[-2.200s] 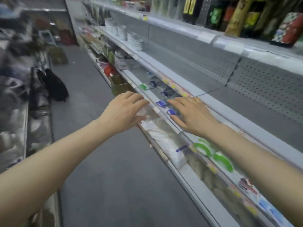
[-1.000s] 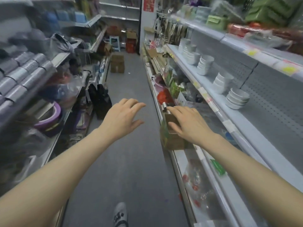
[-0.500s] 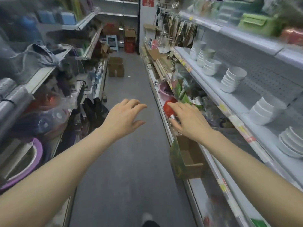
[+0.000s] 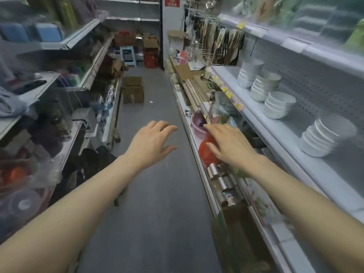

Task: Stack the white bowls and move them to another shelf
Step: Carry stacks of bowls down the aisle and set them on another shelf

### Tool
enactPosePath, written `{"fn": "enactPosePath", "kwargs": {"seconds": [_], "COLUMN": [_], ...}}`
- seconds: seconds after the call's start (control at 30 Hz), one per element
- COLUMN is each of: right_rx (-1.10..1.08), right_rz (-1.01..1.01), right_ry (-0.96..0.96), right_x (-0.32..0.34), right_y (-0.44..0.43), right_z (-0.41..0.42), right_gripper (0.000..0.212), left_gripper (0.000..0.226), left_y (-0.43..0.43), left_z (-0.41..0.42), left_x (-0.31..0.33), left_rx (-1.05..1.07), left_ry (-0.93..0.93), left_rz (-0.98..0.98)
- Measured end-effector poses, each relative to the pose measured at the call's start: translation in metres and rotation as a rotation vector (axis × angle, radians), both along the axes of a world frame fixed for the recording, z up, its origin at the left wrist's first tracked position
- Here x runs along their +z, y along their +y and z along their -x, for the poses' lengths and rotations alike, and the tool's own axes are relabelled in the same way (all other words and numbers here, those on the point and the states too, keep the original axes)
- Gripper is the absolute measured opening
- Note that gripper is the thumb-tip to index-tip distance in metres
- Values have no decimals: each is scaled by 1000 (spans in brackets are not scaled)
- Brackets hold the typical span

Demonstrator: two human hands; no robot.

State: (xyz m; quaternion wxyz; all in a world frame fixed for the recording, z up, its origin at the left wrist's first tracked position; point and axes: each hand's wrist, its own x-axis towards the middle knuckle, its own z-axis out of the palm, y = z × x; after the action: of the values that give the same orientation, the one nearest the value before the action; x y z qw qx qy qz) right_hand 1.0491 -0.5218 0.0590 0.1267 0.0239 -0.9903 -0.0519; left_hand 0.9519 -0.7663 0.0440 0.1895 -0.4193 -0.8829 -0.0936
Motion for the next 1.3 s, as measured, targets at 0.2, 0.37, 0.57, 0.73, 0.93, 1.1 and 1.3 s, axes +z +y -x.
{"fn": "enactPosePath", "kwargs": {"seconds": [0.2,0.37,0.57,0.73,0.93,1.1,1.3], "right_rx": [-89,-214,-435,-620,-811,-930,-1148], "right_rz": [41,80,142,249,363,400,437], "right_ry": [6,63,114,244,375,485,595], "right_x": [7,3,6,10,8,8,5], "right_y": [51,98,147,188,249,312,396], "right_z": [110,191,279,337,390,440,502], "right_gripper": [52,53,52,53,53,54,58], "left_gripper": [60,61,63,61,68,74,76], "left_y": [62,121,192,257,337,409,502], "left_z": [124,232,358,447,514,573,632], "left_x": [14,11,14,17,-2,-15,-17], "left_rx": [-27,-128,-307,-446,-577,-679,-791], "left_ry": [-17,-14,-67,-123,-245,-260,-312], "left_rz": [-28,-42,-37,-53,-40,10,48]}}
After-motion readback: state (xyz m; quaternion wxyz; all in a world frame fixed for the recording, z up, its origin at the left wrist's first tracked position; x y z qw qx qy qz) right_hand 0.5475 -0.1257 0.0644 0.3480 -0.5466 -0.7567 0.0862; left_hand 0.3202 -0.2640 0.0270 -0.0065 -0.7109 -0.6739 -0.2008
